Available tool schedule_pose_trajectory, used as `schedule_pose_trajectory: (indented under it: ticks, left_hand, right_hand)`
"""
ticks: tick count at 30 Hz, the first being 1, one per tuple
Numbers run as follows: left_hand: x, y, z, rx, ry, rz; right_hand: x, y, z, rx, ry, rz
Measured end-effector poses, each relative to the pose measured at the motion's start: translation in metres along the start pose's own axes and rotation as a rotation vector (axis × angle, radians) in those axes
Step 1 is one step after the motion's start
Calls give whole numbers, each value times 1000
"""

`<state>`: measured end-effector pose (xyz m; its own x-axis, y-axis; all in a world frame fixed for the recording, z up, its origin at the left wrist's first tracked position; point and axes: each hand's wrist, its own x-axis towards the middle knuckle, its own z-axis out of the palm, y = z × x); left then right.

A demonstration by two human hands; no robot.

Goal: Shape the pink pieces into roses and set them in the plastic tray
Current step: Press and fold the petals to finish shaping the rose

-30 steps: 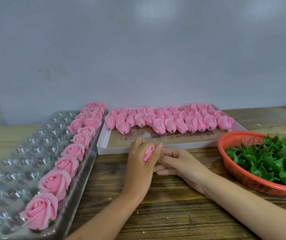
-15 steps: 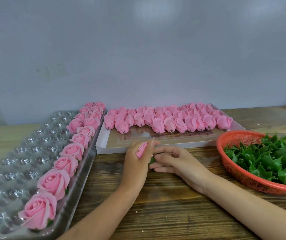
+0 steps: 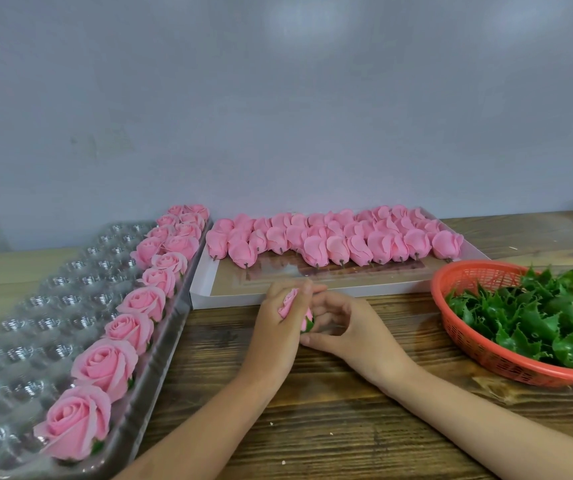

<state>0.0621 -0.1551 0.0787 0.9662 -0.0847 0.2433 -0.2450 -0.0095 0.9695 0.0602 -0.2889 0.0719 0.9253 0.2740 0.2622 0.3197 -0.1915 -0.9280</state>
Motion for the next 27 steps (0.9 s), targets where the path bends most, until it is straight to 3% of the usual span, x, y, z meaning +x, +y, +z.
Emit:
schedule_pose_trajectory:
  ticks: [4,15,23,27]
  left_hand:
    - [-2,2,2,98,-36,44]
    - [-4,-1,0,84,-64,5]
    - [-4,0,0,45,-19,-15]
    - [-1,0,-7,37,-170,-73]
  right_hand:
    - [-1,-1,0,-43,4,-49]
    - [-5,-7,6,-285,80,-153]
    - [-4,-4,3,-138,117,-119]
    - [0,1,1,-14,143,-59]
